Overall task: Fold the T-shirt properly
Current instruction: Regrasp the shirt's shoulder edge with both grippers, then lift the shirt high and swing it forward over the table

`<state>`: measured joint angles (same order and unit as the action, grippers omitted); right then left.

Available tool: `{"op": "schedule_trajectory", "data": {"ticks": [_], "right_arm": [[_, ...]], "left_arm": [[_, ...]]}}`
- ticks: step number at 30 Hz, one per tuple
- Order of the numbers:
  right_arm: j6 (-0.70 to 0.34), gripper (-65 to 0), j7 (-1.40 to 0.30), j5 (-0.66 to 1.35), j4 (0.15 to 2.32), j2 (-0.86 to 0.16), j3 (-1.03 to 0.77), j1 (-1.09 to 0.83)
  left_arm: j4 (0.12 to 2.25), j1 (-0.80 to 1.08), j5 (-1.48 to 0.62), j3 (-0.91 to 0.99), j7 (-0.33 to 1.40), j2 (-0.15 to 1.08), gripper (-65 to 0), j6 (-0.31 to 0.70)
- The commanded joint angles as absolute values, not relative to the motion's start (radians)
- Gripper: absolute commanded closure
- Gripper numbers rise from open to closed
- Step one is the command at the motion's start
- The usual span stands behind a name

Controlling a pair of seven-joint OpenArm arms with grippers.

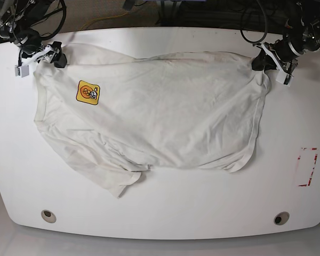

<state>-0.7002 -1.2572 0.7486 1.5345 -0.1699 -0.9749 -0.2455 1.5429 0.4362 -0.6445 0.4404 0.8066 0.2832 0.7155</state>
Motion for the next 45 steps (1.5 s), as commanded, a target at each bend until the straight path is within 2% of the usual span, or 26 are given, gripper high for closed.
{"op": "schedule_trajectory", "data": {"ticks": [1,3,4,5,9,10,24,28,34,38,45], "right_arm": [[-0.698,-48.7,-1.273,0.728,1.532,-0.182,-0.981,-0.234],[-0.698,-46.5,-1.273,0.728,1.532,-0.182,-0.983,-0.232],[-0.698,-43.3,-1.273,0.728,1.532,-0.182,-0.983,-0.232],[-0.698,-37.6,-1.273,0.728,1.532,-0.182,-0.983,-0.229],[-0.698,-5.5,-1.268,0.728,1.534,-0.183,-0.984,-0.226],[-0.698,0.0,-1.26,0.728,1.535,-0.185,-0.984,-0.226],[-0.698,0.0,-1.233,0.728,1.569,-0.189,-0.986,-0.275],[-0.698,0.0,-1.236,0.73,1.701,-0.183,-0.984,-0.34],[-0.698,0.0,-1.236,0.727,1.913,-0.189,-0.977,-0.375],[-0.698,0.0,-1.239,0.727,1.963,-0.225,-0.972,-0.314],[-0.698,0.0,-1.239,0.725,1.959,-0.323,-0.855,-0.159]], "left_arm": [[1.546,0.447,-0.591,0.443,0.852,0.292,-0.4,0.698],[1.546,0.446,-0.591,0.443,0.852,0.292,-0.4,0.698],[1.546,0.444,-0.591,0.443,0.852,0.292,-0.4,0.698],[1.546,0.444,-0.591,0.443,0.852,0.292,-0.4,0.698],[1.546,0.444,-0.591,0.458,0.851,0.292,-0.4,0.698],[1.544,0.444,-0.59,0.469,0.851,0.292,-0.4,0.698],[1.555,0.443,-0.591,0.487,0.852,0.295,-0.4,0.698],[1.627,0.444,-0.591,0.49,0.851,0.3,-0.4,0.698],[1.873,0.432,-0.582,0.484,0.852,0.312,-0.4,0.698],[1.994,0.352,-0.521,0.483,0.888,0.308,-0.4,0.698],[1.997,0.084,-0.461,0.481,1.05,0.314,-0.4,0.698]]}}
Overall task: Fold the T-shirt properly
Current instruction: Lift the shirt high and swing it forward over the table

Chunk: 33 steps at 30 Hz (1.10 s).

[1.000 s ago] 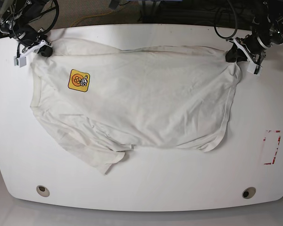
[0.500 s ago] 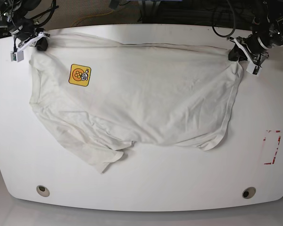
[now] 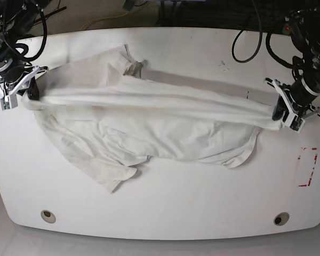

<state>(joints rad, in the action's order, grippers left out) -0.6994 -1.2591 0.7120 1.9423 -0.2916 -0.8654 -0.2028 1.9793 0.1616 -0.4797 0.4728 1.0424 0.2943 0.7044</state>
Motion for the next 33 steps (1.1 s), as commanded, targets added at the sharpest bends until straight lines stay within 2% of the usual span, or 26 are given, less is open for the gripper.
{"op": "schedule_trajectory", "data": {"ticks": [1,5,18,28,33], "right_arm": [[-0.698,0.0,-1.239,0.725,1.959,-0.329,-0.834,-0.134],[-0.698,0.0,-1.237,0.725,1.937,-0.358,-0.754,-0.038],[-0.698,0.0,-1.233,0.716,1.581,-0.535,-0.532,0.407],[-0.698,0.0,-1.239,0.627,1.423,-0.65,-0.191,0.848],[-0.698,0.0,-1.239,0.622,1.328,-0.665,-0.028,1.096]], "left_arm": [[1.997,0.045,-0.446,0.481,1.069,0.314,-0.4,0.698],[1.995,-0.093,-0.397,0.449,1.132,0.314,-0.4,0.698],[1.997,-0.401,-0.166,0.338,1.171,0.271,-0.4,0.698],[1.997,-0.673,-0.085,0.392,1.171,0.278,-0.4,0.698],[1.995,-0.817,-0.085,0.397,1.198,0.331,-0.4,0.698]]}}
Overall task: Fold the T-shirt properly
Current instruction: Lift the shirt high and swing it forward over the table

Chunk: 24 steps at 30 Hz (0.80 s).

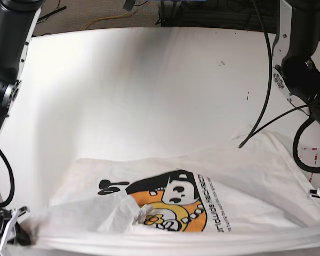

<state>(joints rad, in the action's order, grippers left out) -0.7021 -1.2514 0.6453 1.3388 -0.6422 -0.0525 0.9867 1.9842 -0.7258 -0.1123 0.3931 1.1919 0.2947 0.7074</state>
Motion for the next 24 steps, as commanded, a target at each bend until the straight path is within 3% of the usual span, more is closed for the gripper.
{"op": "schedule_trajectory", "data": {"ticks": [1,6,14,24], "right_arm": [[-0.698,0.0,-1.239,0.622,1.314,-0.665,-0.008,1.13],[-0.698,0.0,-1.248,0.63,1.27,-0.664,0.094,1.303],[-0.698,0.0,-1.282,0.667,1.271,-0.665,0.108,1.296],[-0.698,0.0,-1.287,0.872,1.28,-0.727,-0.134,0.862]], "left_arm": [[1.995,-0.845,-0.084,0.397,1.204,0.337,-0.4,0.698],[1.962,-1.012,-0.084,0.371,1.213,0.384,-0.6,0.698],[1.933,-1.081,-0.09,0.3,1.244,0.427,-0.6,0.698],[2.005,-0.82,-0.096,0.294,1.345,0.426,-0.6,0.698]]}}
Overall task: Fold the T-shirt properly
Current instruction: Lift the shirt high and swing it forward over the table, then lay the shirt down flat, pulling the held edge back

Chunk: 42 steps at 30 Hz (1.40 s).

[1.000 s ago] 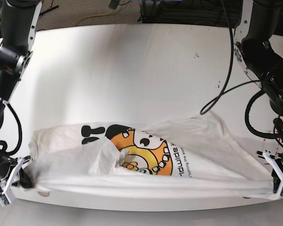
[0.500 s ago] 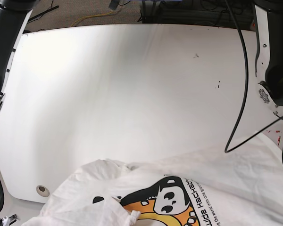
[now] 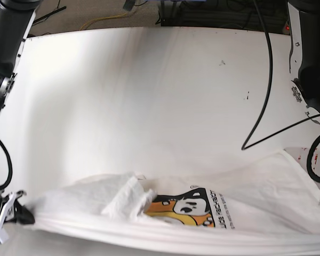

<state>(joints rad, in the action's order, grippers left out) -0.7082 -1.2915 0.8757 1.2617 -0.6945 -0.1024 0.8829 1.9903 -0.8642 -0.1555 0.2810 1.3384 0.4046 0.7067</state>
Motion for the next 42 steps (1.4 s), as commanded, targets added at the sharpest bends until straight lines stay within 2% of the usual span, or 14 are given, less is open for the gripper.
{"op": "schedule_trajectory", "data": {"ticks": [1,9,16,20,30,36,42], "right_arm": [[-0.698,0.0,-1.287,0.881,1.29,-0.727,-0.145,0.832],[-0.698,0.0,-1.288,0.888,1.495,-0.714,-0.321,0.452],[-0.698,0.0,-1.313,0.888,1.592,-0.621,-0.467,0.179],[-0.698,0.0,-1.313,0.888,1.652,-0.576,-0.532,0.036],[-0.698,0.0,-1.313,0.886,1.659,-0.493,-0.631,-0.166],[-0.698,0.0,-1.311,0.885,1.659,-0.456,-0.673,-0.254],[-0.698,0.0,-1.31,0.883,1.658,-0.429,-0.682,-0.28]], "left_arm": [[2.006,-0.791,-0.096,0.297,1.345,0.424,-0.6,0.698],[2.012,-0.498,-0.096,0.421,1.346,0.381,-0.6,0.698],[2.014,-0.217,-0.096,0.438,1.345,0.344,-0.4,0.698],[2.014,-0.065,-0.096,0.522,1.342,0.298,-0.4,0.698],[2.011,0.236,-0.096,0.59,1.328,0.257,-0.4,0.698],[2.003,0.414,-0.093,0.631,1.173,0.229,-0.4,0.698],[1.994,0.484,-0.088,0.634,1.082,0.193,-0.4,0.698]]}}
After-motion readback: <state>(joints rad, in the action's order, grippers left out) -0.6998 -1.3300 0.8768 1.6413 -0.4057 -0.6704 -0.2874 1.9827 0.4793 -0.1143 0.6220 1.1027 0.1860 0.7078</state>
